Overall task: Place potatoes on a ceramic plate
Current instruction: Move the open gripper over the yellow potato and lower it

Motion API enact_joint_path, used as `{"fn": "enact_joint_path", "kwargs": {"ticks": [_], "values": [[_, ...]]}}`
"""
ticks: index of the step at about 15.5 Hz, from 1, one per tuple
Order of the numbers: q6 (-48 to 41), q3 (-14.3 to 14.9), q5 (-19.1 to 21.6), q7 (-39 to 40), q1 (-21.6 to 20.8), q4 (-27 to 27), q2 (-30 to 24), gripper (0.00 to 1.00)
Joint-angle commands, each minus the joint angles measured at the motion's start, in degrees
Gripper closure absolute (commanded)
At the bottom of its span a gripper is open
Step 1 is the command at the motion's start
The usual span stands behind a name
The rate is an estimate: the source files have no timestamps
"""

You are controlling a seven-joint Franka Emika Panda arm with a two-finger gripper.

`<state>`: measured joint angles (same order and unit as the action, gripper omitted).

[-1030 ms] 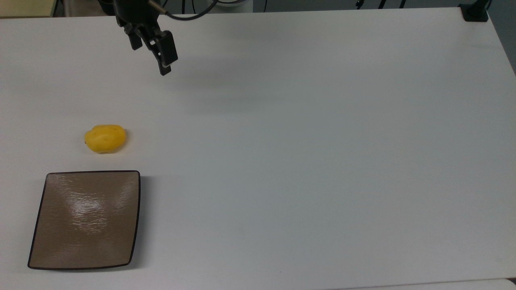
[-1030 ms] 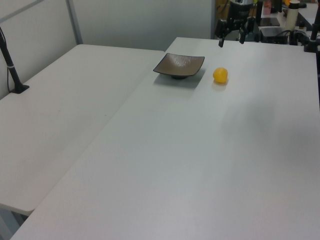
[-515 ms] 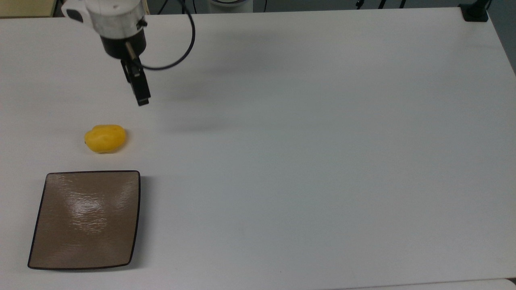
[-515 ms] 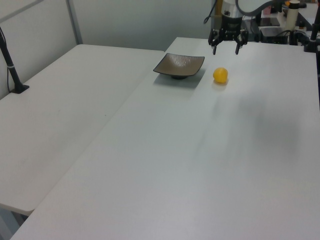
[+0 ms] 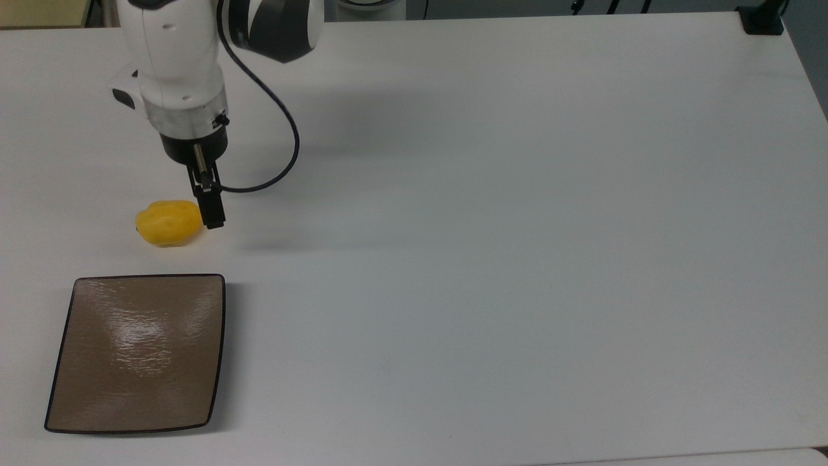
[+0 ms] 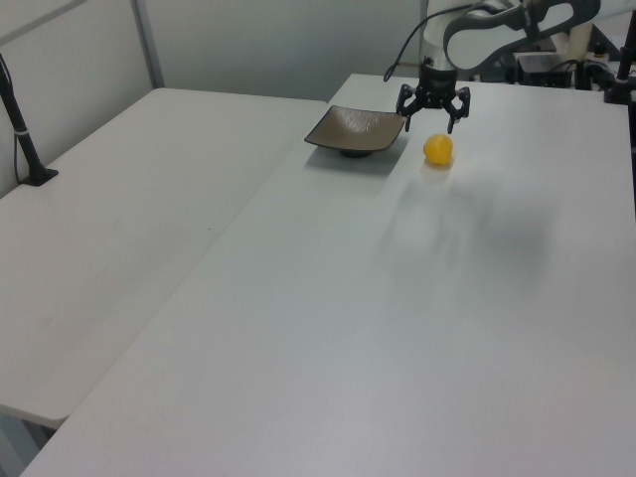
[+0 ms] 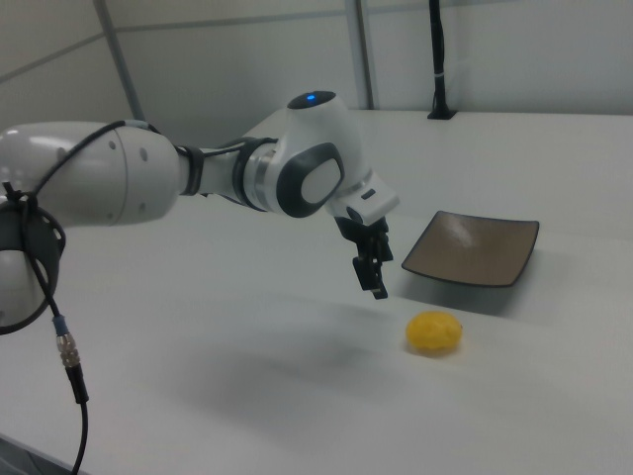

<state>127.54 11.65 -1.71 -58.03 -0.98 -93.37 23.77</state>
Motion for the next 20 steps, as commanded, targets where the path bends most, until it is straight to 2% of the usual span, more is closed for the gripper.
{"fn": "enact_joint_path", "kwargs": {"ticks": [1, 10, 12, 20], "values": [[0.78, 3.11, -0.22, -2.09, -1.04, 1.61, 1.45, 0.0], [0.78, 4.61, -0.48, -3.5, -0.69, 1.44, 2.77, 0.0], [0.87, 5.92, -0.48, -3.5, -0.95, 1.52, 3.65, 0.0], [4.29, 6.1, -0.83, -3.5, -0.95, 1.17, 5.58, 0.0]]}}
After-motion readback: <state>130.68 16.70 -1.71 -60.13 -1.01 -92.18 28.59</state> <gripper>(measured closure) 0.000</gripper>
